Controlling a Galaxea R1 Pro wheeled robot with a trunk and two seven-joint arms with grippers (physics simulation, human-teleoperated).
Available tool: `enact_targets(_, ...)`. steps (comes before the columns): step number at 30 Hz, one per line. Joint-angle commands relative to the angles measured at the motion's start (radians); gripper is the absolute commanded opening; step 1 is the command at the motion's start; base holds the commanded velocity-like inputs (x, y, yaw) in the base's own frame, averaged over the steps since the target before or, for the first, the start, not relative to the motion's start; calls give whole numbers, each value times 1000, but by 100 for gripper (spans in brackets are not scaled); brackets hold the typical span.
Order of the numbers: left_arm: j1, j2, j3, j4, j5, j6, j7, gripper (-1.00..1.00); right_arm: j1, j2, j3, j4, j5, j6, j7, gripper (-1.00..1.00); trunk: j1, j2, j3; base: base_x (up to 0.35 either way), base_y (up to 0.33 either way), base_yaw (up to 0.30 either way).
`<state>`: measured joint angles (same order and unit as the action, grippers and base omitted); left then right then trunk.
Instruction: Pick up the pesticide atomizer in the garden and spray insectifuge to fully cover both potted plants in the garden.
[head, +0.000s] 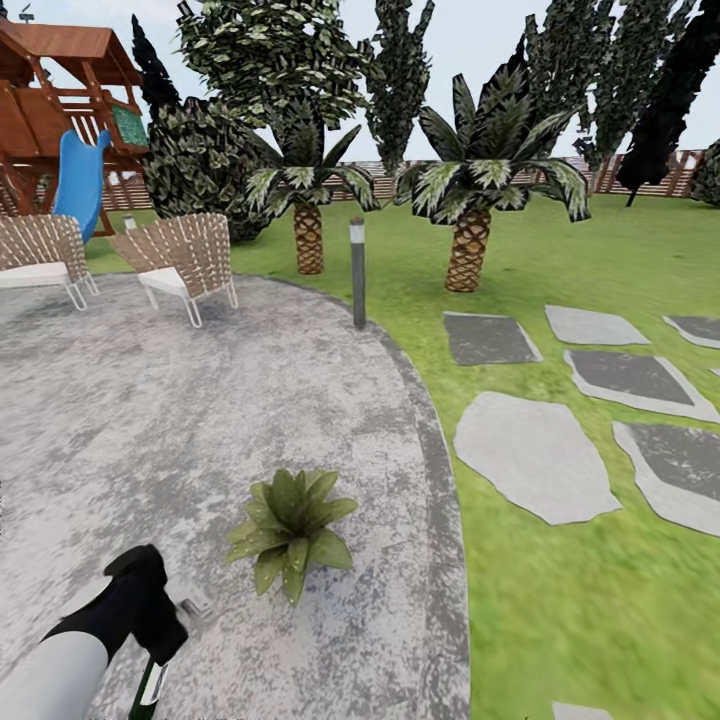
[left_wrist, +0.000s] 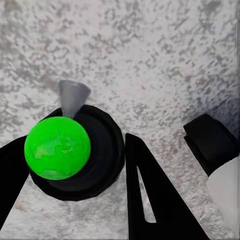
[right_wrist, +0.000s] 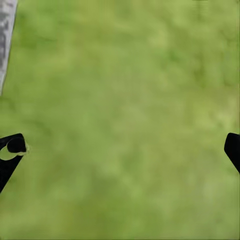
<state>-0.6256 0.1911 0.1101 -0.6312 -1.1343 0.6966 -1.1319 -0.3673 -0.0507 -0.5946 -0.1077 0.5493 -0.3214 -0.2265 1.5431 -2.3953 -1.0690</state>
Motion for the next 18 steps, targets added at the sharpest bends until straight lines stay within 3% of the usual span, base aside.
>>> enact_targets(1,0,-1,6,-1,17,7,15,-100,-1,-1,-8,2,11,-4,-4,100,0,0,-1,0,0,42)
enact_targets(6,1,-17,9,2,128,5,102,-100,-1,-4,-7,2,12,-4,-3,100,0,0,-1,0,0,12)
enact_targets(12,3,-33,8,3,154,11,147,-100,-1,-4,-7,3,12,-4,-1,100,0,0,-1,7,-2,1)
enact_targets(18,32,-26,9,1,153,12,154,-100,-1,-2,-7,2,11,-5,-3,100,0,0,-1,148,-103,3)
